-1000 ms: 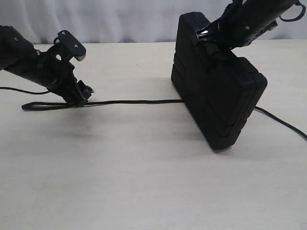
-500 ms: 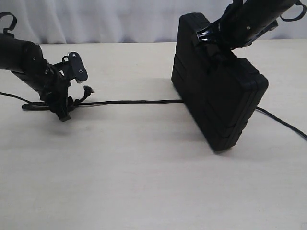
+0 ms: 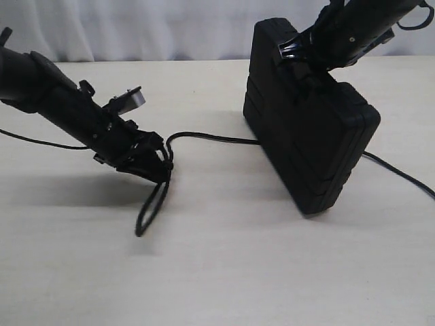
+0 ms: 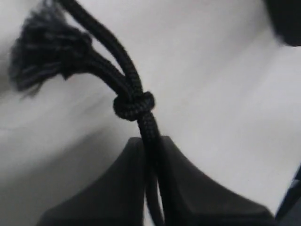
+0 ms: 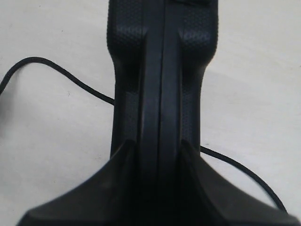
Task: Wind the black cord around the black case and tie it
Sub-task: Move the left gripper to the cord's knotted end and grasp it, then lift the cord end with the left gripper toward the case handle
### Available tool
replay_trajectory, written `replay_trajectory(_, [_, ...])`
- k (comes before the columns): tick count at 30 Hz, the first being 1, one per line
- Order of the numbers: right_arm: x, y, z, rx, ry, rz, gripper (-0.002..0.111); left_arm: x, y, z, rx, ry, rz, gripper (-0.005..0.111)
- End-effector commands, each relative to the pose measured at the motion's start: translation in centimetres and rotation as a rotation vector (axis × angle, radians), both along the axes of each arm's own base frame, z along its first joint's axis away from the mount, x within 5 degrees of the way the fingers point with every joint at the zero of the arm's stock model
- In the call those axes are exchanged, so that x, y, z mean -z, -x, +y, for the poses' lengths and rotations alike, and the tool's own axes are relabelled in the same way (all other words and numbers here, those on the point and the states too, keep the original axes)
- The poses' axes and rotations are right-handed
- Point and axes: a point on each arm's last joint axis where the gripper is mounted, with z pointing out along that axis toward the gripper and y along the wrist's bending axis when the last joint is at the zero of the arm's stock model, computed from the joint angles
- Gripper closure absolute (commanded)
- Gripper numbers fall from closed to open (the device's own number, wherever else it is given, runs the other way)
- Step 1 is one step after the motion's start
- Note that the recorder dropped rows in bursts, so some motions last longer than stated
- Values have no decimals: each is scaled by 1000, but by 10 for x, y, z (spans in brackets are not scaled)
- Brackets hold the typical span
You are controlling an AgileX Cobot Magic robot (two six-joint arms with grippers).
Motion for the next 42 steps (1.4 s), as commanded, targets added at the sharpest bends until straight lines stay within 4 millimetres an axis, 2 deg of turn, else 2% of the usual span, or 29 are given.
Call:
replay_trajectory(1, [2, 5, -2, -12, 32, 46, 89, -7, 6, -23, 21, 66, 28, 67])
replay_trajectory(4, [2, 5, -2, -12, 32, 46, 89, -6, 13, -36, 89, 69, 9, 46])
replay_trajectory(6, [2, 5, -2, -12, 32, 46, 89, -7, 17, -44, 181, 85, -51, 41])
replay_trajectory(11, [2, 5, -2, -14, 33, 46, 89, -20, 20, -49, 473, 127, -191, 41])
replay_trajectory(18, [2, 4, -2, -14, 32, 42, 89, -40, 6, -28, 770, -159, -329, 42])
replay_trajectory(20, [2, 5, -2, -14, 32, 44, 89, -42, 0, -25, 819, -201, -422, 47])
replay_trajectory(24, [2, 6, -3, -14, 36, 59, 89, -43, -1, -34, 1163, -146, -708, 55])
replay_trajectory(26, [2, 6, -3, -14, 37, 61, 89, -41, -4, -39, 1290, -178, -826, 55])
replay_trajectory(30, [2, 6, -3, -14, 36, 59, 89, -35, -4, -56, 1412, -227, -943, 54])
replay_trajectory(33, [2, 6, -3, -14, 38, 57, 89, -26, 2, -68, 1554, -235, -961, 54])
replay_trajectory(36, [2, 6, -3, -14, 38, 57, 89, -19, 8, -78, 1608, -226, -952, 54])
replay_trajectory(42, [2, 6, -3, -14, 38, 58, 89, 3, 9, -77, 1799, -300, -897, 54])
